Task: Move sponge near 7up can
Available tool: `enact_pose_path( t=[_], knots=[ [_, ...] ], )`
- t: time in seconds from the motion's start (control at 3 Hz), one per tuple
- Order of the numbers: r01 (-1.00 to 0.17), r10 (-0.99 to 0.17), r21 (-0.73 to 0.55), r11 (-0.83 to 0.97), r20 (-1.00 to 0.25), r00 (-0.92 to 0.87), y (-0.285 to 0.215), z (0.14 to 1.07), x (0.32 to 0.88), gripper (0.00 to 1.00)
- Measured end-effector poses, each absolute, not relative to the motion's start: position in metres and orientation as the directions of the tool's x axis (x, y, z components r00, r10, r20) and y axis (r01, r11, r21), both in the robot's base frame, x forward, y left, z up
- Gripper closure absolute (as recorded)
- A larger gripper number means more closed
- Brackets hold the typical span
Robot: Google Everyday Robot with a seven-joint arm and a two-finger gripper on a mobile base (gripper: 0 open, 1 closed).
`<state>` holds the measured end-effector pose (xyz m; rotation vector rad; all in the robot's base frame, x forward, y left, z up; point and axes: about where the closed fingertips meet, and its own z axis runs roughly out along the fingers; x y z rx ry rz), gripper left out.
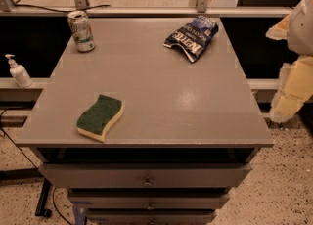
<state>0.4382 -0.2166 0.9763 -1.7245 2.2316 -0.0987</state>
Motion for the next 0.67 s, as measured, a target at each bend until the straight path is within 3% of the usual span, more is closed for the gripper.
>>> enact_pose_path(
  t=[0.67],
  knots=[
    [-0.938, -0.954, -0.250, 0.239, -0.242, -0.179, -0.205, 0.971, 0.440, 0.00]
  ],
)
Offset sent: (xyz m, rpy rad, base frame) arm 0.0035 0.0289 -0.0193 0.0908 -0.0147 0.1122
